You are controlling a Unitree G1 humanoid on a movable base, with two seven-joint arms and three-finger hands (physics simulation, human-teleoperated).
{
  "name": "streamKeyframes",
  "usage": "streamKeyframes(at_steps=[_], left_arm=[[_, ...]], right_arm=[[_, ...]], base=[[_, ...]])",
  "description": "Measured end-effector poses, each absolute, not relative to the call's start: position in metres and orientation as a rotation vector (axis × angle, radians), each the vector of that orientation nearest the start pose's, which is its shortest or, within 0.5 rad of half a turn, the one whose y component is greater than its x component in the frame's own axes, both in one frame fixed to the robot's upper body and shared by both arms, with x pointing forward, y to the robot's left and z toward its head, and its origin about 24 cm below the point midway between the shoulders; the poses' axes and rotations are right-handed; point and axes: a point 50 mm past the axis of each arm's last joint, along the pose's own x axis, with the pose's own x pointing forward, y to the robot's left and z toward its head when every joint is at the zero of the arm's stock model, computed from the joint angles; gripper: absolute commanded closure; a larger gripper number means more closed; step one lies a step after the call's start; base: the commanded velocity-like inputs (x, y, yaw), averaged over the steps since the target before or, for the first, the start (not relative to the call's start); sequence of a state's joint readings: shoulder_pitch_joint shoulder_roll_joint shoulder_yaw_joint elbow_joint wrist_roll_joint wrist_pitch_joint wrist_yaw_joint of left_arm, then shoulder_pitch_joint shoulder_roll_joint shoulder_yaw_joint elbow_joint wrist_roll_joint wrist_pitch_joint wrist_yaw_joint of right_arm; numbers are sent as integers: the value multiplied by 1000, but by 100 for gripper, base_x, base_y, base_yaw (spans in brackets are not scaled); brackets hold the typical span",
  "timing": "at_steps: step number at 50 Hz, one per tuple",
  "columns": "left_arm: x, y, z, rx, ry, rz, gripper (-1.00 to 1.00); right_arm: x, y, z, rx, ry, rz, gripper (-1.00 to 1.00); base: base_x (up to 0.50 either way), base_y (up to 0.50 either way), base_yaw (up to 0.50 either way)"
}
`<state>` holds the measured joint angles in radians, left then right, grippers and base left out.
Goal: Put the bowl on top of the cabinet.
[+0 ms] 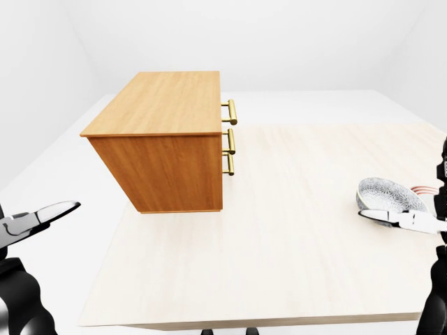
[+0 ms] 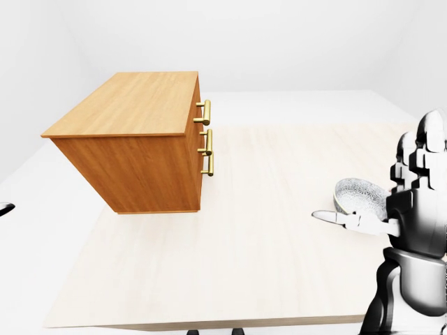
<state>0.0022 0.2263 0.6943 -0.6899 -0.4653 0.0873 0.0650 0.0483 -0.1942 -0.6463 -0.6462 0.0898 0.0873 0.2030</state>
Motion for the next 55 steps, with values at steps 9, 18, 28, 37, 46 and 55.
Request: streamKeyframes(at_steps=[9, 18, 28, 37, 46, 55], left_arm=[[162, 289, 219, -22, -764, 466, -100], [164, 292, 217, -25, -754, 472, -100], [164, 293, 216, -27, -749, 475, -100], [164, 293, 216, -27, -748, 475, -100], [164, 293, 216, -27, -746, 476, -100], [165, 293, 215, -27, -744, 475, -100]], right_arm=[[212, -328, 162, -534, -213, -372, -100], [301, -340, 192, -1022, 83, -178, -100], [311, -393, 163, -1091, 580, -128, -100], [295, -417, 142, -1042, 819, -97, -100], [281, -427, 123, -988, 942, -64, -100], [273, -431, 115, -963, 993, -46, -100]], base=[[0, 0, 0], [0, 0, 0], [0, 0, 0], [0, 0, 0], [0, 0, 0], [0, 0, 0]])
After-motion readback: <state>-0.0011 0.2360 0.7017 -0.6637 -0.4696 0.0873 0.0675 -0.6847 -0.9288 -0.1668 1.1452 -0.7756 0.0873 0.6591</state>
